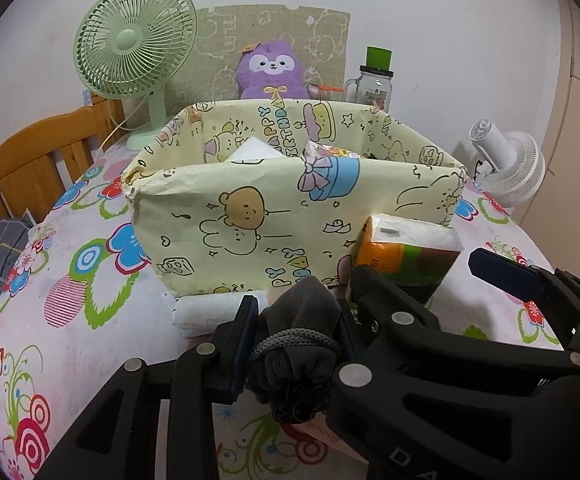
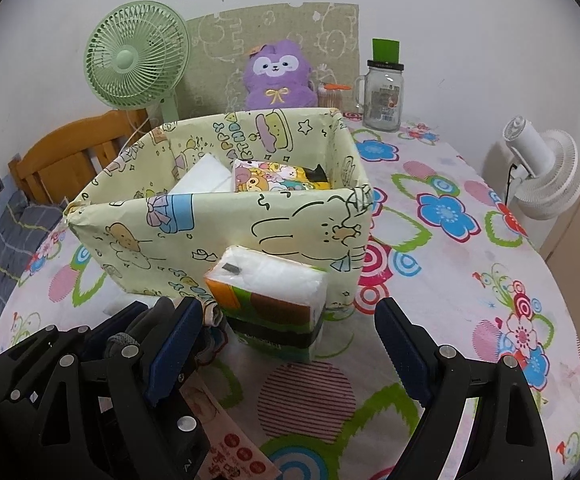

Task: Organize soft objects
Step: 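Close right tool on the orange-green tissue pack while left tool holds the grey pouch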

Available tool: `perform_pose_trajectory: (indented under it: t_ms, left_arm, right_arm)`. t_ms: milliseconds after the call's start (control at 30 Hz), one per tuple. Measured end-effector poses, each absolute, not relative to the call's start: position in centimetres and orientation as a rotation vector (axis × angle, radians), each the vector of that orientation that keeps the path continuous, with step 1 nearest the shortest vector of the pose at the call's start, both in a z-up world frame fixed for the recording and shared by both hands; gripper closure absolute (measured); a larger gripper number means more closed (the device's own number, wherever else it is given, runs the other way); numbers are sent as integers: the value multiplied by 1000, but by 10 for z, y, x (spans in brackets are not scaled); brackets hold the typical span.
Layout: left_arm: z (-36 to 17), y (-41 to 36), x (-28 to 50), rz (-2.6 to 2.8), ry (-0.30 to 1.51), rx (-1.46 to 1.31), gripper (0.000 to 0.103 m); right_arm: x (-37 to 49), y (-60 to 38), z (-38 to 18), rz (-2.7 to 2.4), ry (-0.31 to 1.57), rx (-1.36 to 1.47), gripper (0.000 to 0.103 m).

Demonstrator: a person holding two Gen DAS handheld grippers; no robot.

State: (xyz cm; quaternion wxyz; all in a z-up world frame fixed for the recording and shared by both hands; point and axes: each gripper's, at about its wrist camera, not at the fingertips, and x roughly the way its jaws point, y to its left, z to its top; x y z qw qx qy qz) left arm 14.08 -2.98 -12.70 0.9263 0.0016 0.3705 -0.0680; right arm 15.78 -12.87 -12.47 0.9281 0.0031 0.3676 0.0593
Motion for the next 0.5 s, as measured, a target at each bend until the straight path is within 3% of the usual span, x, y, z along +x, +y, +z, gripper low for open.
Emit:
perform_pose_trajectory:
  t_ms: [333, 500]
  left_arm:
    - [-130, -27, 146, -162, 770, -3, 65]
    - [-132, -25, 147, -166, 777, -14, 65]
  right_arm:
    - [167, -123, -130, 132, 767, 10, 14]
    - [168, -121, -131, 137, 771, 2, 27]
